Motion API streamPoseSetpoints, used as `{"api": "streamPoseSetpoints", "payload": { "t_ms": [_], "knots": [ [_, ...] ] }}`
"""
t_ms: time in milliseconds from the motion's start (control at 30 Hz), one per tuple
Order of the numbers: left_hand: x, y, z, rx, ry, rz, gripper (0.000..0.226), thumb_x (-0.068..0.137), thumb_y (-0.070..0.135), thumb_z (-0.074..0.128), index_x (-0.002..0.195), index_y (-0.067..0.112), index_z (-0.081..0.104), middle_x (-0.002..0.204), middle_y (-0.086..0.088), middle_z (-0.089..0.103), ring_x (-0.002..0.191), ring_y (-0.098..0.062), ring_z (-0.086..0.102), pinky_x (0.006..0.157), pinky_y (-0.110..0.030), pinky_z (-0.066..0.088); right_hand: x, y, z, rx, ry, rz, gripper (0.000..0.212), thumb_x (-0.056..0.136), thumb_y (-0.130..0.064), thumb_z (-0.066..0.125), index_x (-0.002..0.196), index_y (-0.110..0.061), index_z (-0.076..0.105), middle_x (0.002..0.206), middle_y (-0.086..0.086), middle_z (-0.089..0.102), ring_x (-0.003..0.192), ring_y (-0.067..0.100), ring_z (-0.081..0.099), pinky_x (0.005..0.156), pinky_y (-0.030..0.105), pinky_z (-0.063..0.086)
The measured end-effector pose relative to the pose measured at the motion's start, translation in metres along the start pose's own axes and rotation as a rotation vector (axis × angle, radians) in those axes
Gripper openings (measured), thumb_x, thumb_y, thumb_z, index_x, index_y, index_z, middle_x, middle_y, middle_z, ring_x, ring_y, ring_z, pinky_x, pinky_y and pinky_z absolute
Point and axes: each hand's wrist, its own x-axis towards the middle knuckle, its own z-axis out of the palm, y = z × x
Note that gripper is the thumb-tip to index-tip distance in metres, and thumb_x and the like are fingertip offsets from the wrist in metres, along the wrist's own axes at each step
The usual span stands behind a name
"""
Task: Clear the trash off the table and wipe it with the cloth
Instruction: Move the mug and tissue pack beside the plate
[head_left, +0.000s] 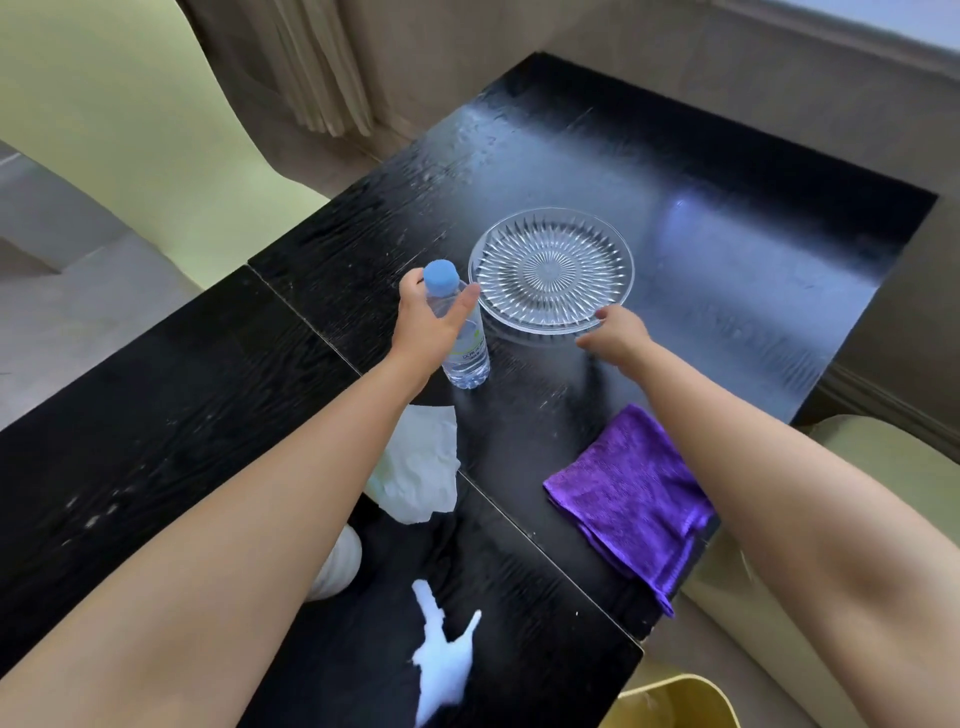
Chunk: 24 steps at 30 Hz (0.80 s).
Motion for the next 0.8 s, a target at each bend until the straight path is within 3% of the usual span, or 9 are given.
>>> {"api": "streamPoseSetpoints", "payload": {
  "t_ms": [100, 233, 367, 533, 667, 800],
  "knots": [
    [-0.01, 0.004, -0.022, 0.104, -0.083, -0.093, 0.076, 0.085, 0.041, 0.063, 0.144, 0.011, 0.026, 0.142, -0.006, 0.046, 0.128, -0.02, 0.046, 0.095, -0.025, 0.035, -0.023, -0.019, -0.001, -0.219, -0.124, -0.076, 0.046, 0.085, -0.013, 0.064, 0.126, 0.005, 0.056, 0.128, 0.022, 0.06, 0.116, 0.035, 0.058, 0.098, 0.039, 0.048],
    [-0.026, 0.013, -0.061, 0.402, -0.226, -0.171, 0.047, 0.093, 0.053, 0.04, 0.12, 0.018, 0.054, 0.122, -0.006, 0.057, 0.115, -0.021, 0.052, 0.093, -0.031, 0.036, -0.053, -0.049, -0.003, -0.303, -0.319, -0.109, 0.035, 0.086, -0.011, 0.062, 0.118, 0.002, 0.063, 0.102, 0.02, 0.065, 0.089, 0.028, 0.063, 0.082, 0.038, 0.055],
    [-0.046, 0.018, -0.105, 0.47, -0.274, -0.225, 0.06, 0.095, 0.053, 0.032, 0.135, 0.011, 0.047, 0.133, -0.008, 0.057, 0.123, -0.024, 0.051, 0.108, -0.044, 0.036, -0.089, -0.08, 0.006, -0.481, -0.404, -0.179, 0.033, 0.087, -0.015, 0.059, 0.116, 0.002, 0.064, 0.116, 0.022, 0.067, 0.106, 0.035, 0.067, 0.087, 0.042, 0.055],
    [-0.08, -0.014, -0.163, 0.503, -0.331, -0.231, 0.06, 0.091, 0.056, 0.038, 0.136, 0.017, 0.045, 0.137, -0.004, 0.053, 0.126, -0.021, 0.049, 0.109, -0.043, 0.037, -0.129, -0.105, 0.045, -0.709, -0.503, -0.293, 0.034, 0.09, -0.019, 0.052, 0.117, -0.001, 0.063, 0.096, 0.017, 0.064, 0.086, 0.028, 0.063, 0.074, 0.035, 0.054],
    [-0.119, -0.066, -0.197, 0.428, -0.468, -0.35, 0.076, 0.079, 0.064, 0.053, 0.145, 0.035, 0.026, 0.15, 0.005, 0.039, 0.138, -0.017, 0.036, 0.114, -0.043, 0.03, -0.147, -0.101, 0.091, -0.769, -0.455, -0.44, 0.06, 0.091, -0.039, 0.056, 0.138, -0.004, 0.044, 0.138, 0.014, 0.052, 0.128, 0.03, 0.048, 0.103, 0.035, 0.04],
    [-0.159, -0.107, -0.195, 0.464, -0.539, -0.354, 0.092, 0.078, 0.053, 0.065, 0.15, 0.034, 0.01, 0.157, 0.008, 0.021, 0.142, -0.015, 0.027, 0.115, -0.033, 0.025, -0.153, -0.084, 0.145, -0.783, -0.449, -0.432, 0.092, 0.08, -0.059, 0.061, 0.15, -0.014, 0.022, 0.15, 0.014, 0.037, 0.137, 0.035, 0.036, 0.111, 0.042, 0.034]
  ]
}}
